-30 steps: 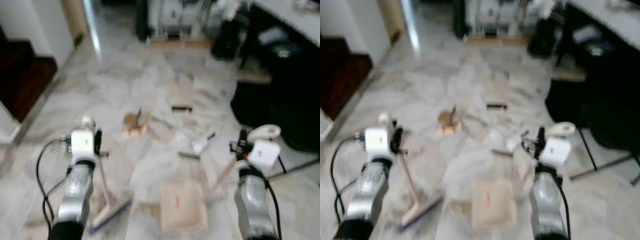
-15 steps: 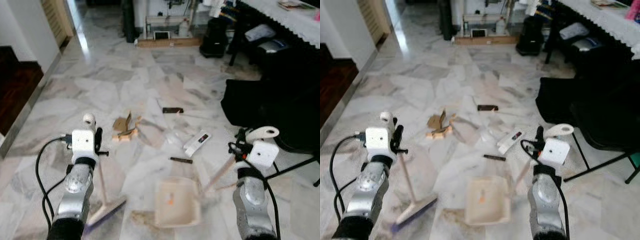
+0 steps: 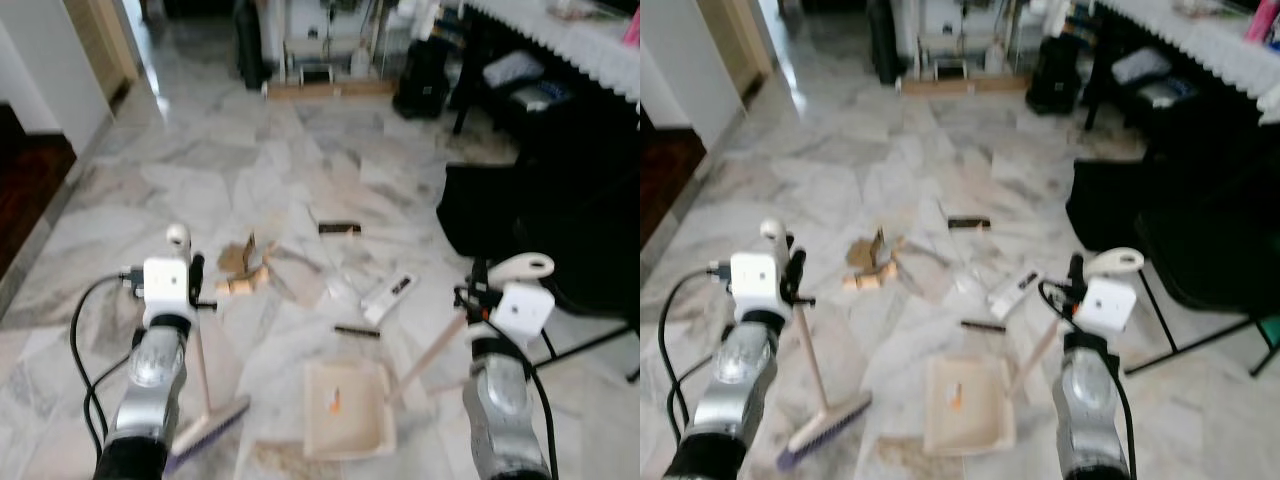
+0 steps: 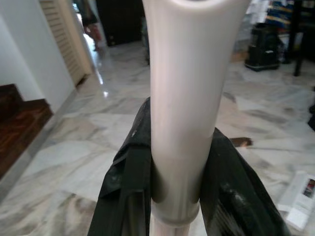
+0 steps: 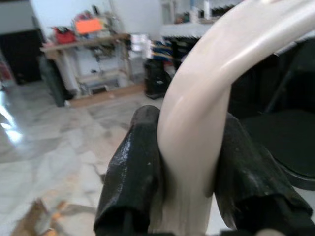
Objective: Sweep floor
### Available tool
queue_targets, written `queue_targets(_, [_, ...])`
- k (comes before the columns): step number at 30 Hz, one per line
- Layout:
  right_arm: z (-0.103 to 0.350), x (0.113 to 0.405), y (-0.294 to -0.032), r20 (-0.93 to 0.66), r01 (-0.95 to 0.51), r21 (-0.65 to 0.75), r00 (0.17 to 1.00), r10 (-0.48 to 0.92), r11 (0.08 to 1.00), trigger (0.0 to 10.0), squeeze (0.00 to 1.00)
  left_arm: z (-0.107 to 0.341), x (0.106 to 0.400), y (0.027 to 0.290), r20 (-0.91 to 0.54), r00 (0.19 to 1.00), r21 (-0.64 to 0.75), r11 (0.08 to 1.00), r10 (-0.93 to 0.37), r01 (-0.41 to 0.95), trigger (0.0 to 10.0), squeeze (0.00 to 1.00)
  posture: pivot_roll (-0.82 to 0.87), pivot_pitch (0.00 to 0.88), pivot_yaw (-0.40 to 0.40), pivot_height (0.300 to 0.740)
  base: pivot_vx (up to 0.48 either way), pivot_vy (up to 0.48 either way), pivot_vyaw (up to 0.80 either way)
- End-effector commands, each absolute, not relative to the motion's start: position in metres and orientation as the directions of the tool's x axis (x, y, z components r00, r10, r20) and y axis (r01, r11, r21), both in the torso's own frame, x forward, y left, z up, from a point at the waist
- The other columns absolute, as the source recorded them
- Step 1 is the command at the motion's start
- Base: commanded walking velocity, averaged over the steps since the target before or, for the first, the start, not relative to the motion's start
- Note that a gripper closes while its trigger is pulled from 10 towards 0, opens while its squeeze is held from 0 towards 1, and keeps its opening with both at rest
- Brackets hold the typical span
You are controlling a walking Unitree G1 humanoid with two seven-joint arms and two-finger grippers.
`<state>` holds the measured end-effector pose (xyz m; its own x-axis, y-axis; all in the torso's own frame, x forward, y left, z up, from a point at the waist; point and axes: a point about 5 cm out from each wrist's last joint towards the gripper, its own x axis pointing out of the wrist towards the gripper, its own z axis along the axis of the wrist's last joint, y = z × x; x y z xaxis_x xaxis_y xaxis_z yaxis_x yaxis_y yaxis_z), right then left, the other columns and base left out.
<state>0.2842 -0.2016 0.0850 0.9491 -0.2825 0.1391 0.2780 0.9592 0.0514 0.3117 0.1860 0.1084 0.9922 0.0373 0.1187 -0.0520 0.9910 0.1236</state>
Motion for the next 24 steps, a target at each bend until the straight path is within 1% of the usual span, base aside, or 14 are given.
queue_targets(1, [0.0983, 0.2891, -0.2015, 0.200, 0.270, 0.044, 0.941, -0.273, 0.962, 10.0, 0.00, 0.1168, 0.3130, 0.1906, 0.156, 0.987, 0.123, 0.990, 0.044, -0.063, 10.0, 0.00, -0.07, 0.000, 0.018, 0.740, 0.277, 0.000, 0.00])
queue_targets(10, [0.0984, 0.2917, -0.2019, 0.190, 0.266, 0.056, 0.943, -0.272, 0.962, 10.0, 0.00, 0.1168, 0.3143, 0.1892, 0.157, 0.987, 0.120, 0.991, 0.044, -0.064, 10.0, 0.00, -0.07, 0.000, 0.014, 0.740, 0.274, 0.000, 0.00])
queue_targets(14, [0.0978, 0.2920, -0.2025, 0.187, 0.269, 0.056, 0.943, -0.275, 0.962, 10.0, 0.00, 0.1169, 0.3147, 0.1908, 0.156, 0.987, 0.120, 0.990, 0.048, -0.068, 10.0, 0.00, -0.06, 0.003, 0.014, 0.740, 0.273, 0.000, -0.80])
queue_targets(24, [0.0986, 0.2911, -0.2013, 0.198, 0.269, 0.052, 0.941, -0.274, 0.962, 10.0, 0.00, 0.1168, 0.3135, 0.1923, 0.157, 0.986, 0.122, 0.990, 0.053, -0.073, 10.0, 0.00, -0.06, 0.012, 0.016, 0.740, 0.272, 0.000, 0.00])
